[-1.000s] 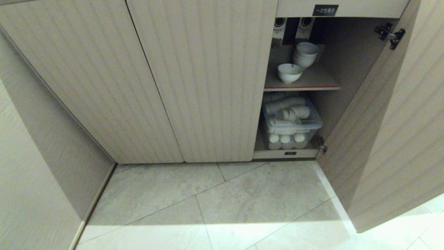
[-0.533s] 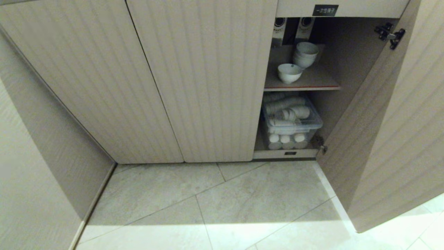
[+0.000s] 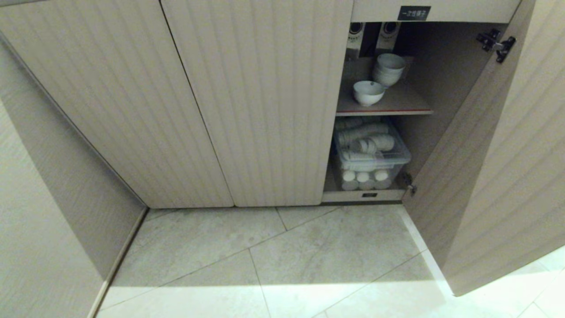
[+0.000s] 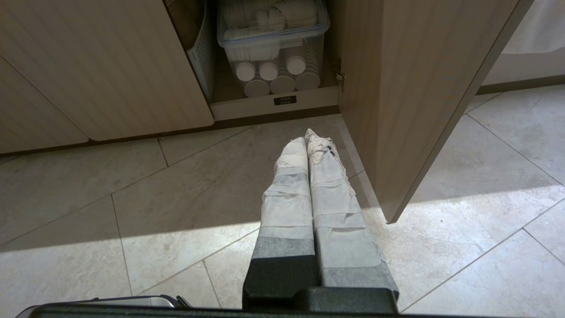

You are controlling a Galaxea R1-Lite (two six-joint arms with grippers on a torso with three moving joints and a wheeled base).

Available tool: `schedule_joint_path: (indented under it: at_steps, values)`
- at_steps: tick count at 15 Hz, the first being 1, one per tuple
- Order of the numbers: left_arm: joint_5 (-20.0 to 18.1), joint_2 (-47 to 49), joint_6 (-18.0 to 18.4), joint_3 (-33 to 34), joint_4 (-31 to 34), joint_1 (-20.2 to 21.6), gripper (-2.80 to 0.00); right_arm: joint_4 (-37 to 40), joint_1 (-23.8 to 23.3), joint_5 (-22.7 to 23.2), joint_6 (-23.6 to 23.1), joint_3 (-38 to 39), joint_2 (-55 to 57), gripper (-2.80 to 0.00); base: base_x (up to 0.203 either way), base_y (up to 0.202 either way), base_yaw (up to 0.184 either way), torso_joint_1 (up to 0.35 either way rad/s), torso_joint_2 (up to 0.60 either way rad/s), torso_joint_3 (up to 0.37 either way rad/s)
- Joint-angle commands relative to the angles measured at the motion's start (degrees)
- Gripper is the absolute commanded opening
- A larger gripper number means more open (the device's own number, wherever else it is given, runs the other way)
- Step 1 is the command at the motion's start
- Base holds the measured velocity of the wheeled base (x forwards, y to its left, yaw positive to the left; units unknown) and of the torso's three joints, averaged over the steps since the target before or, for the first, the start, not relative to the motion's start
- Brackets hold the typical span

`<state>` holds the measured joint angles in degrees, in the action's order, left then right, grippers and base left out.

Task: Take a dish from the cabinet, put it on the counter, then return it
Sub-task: Take the bowl from the cabinet

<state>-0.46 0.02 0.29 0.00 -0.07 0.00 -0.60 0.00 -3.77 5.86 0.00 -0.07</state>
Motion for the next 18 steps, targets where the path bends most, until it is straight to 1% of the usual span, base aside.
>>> schedule_joint_path:
  at_steps: [1, 18]
  values:
    - [0.0, 0.0, 0.0, 0.0, 0.0, 0.0, -2.8, 0.0, 0.0, 0.0, 0.0, 0.0, 0.1, -2.8, 0.0, 0.0, 0.0, 0.0, 0.0, 0.0]
    - [-0.2, 0.0, 0.0, 0.0, 0.0, 0.0, -2.8, 0.0, 0.0, 0.0, 0.0, 0.0, 0.1, -2.8, 0.0, 0.0, 0.0, 0.0, 0.0, 0.0]
